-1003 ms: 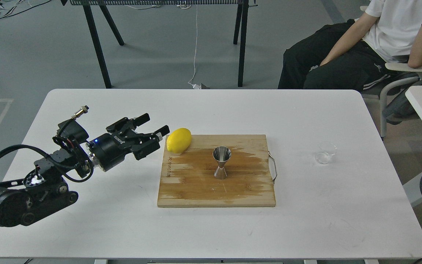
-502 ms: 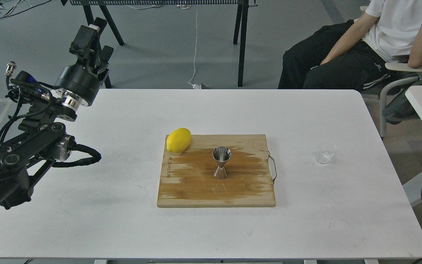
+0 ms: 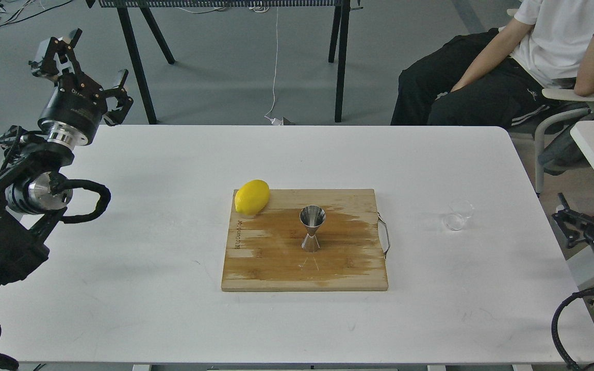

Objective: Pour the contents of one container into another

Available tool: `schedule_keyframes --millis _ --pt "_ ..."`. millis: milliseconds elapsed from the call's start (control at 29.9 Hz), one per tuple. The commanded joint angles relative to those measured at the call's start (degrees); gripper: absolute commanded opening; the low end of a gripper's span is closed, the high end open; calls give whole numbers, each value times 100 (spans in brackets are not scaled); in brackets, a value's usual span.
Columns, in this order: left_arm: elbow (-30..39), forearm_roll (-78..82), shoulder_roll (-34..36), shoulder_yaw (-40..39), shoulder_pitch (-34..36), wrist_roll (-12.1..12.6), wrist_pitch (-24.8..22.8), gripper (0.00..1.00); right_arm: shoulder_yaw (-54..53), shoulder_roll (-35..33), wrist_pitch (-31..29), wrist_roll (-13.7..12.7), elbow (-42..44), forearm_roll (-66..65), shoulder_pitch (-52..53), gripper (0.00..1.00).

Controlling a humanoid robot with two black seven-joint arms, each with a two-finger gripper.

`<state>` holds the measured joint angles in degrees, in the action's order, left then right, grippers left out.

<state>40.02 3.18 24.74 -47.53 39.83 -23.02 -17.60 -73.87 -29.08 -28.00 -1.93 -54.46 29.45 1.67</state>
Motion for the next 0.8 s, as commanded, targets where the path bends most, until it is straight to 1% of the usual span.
schedule_keyframes --millis 0,100,267,368,468,535,635,769 --pt "-301 -221 -171 -28 51 25 -68 100 13 244 521 -88 -310 8 26 100" --pt "-293 -221 -206 -37 68 8 -77 100 13 429 1225 -194 -539 -18 61 100" --pt "-301 -230 -206 -168 86 -45 -59 100 205 816 2087 -194 -504 -36 325 100" --pt "-293 -230 -206 -423 95 -36 -59 100 399 825 2290 -194 -486 -36 430 100" --pt "-301 -230 -206 -468 95 -63 -51 100 478 816 2483 -246 -486 -45 474 100" --pt "-301 -230 -206 -503 95 -194 -33 100 610 834 2702 -325 -469 -45 562 100" --pt "-293 -230 -215 -573 95 -422 -16 100 690 965 2975 -326 -277 -36 720 100" --pt "-293 -239 -233 -582 121 -423 -7 100 619 1282 3029 -317 31 -36 843 100"
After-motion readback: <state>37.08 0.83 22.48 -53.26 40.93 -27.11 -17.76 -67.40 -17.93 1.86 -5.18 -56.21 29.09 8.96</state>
